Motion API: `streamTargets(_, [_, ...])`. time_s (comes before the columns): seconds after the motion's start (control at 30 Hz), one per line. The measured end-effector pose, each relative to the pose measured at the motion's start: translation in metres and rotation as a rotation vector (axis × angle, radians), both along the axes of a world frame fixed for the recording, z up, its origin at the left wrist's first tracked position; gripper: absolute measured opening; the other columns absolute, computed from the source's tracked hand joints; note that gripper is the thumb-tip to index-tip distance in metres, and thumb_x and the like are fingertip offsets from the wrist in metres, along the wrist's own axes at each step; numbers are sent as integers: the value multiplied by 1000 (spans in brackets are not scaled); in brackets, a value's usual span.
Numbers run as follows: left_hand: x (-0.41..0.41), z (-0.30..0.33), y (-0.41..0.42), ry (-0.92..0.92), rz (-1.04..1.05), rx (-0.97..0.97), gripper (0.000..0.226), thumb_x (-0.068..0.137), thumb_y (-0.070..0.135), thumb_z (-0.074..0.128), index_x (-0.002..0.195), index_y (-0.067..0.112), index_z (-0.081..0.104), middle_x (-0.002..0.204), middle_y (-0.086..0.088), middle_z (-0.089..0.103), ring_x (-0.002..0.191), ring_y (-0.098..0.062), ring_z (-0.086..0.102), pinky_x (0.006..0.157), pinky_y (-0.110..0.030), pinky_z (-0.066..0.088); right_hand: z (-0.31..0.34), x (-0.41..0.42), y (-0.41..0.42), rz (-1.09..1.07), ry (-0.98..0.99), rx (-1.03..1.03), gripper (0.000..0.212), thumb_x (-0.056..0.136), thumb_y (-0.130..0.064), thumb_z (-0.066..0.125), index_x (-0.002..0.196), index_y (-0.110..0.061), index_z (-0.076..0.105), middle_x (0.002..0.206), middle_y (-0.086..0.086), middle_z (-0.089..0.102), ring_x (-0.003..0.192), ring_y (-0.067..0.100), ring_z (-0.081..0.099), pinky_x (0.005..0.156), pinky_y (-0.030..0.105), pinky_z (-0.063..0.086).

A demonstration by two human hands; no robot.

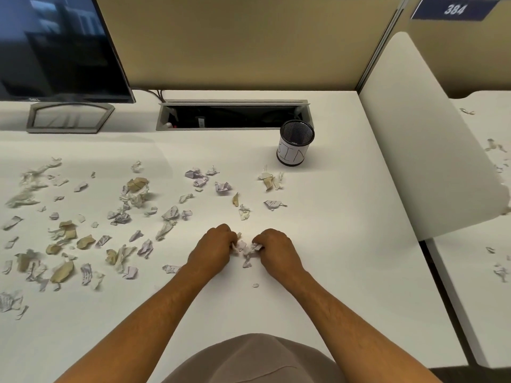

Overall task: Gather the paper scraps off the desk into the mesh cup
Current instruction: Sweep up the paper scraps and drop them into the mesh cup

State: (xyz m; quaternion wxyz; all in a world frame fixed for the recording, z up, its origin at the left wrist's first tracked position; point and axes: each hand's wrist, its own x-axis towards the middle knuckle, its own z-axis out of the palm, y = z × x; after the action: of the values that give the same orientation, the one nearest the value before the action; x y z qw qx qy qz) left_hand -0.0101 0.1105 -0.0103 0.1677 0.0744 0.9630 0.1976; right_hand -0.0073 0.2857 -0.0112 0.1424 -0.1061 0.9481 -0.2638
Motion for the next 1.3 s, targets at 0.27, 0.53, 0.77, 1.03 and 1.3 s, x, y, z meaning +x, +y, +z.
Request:
streamTargets(0.27, [-30,23,-4,-129,323,342,15,79,3,71,75,17,75,70,6,69,56,2,59,54,-9,41,14,-29,41,-463,-202,-474,13,77,-17,79,89,-22,78,86,-12,74,80,2,66,65,1,41])
streamTargets(0.53, [-100,70,18,-137,373,603,7,78,12,77,81,18,77,67,-3,73,56,-11,67,42,-19,46,50,-93,77,-589,-202,-815,18,72,-13,82,88,-19,78,88,-1,77,88,15,72,93,37,54])
streamTargets(0.77, [-179,101,70,-52,359,825,9,77,19,80,83,23,76,73,0,74,60,-7,66,46,-17,46,77,-151,95,-611,-87,-974,15,73,-7,81,85,-14,77,83,3,74,79,17,68,93,44,55])
streamTargets(1.03, [-242,105,127,-11,437,1038,13,77,16,80,89,14,74,81,-11,73,62,-15,62,49,-21,47,88,-187,106,-623,-17,-977,14,74,-6,80,84,-16,77,84,2,75,76,16,70,89,45,57])
streamTargets(1.3, [-255,85,127,6,375,972,28,76,7,79,101,18,70,100,1,70,99,-9,66,73,-17,54,84,-199,116,-646,13,-814,16,72,-19,82,87,-22,77,89,-3,76,85,21,71,92,46,55])
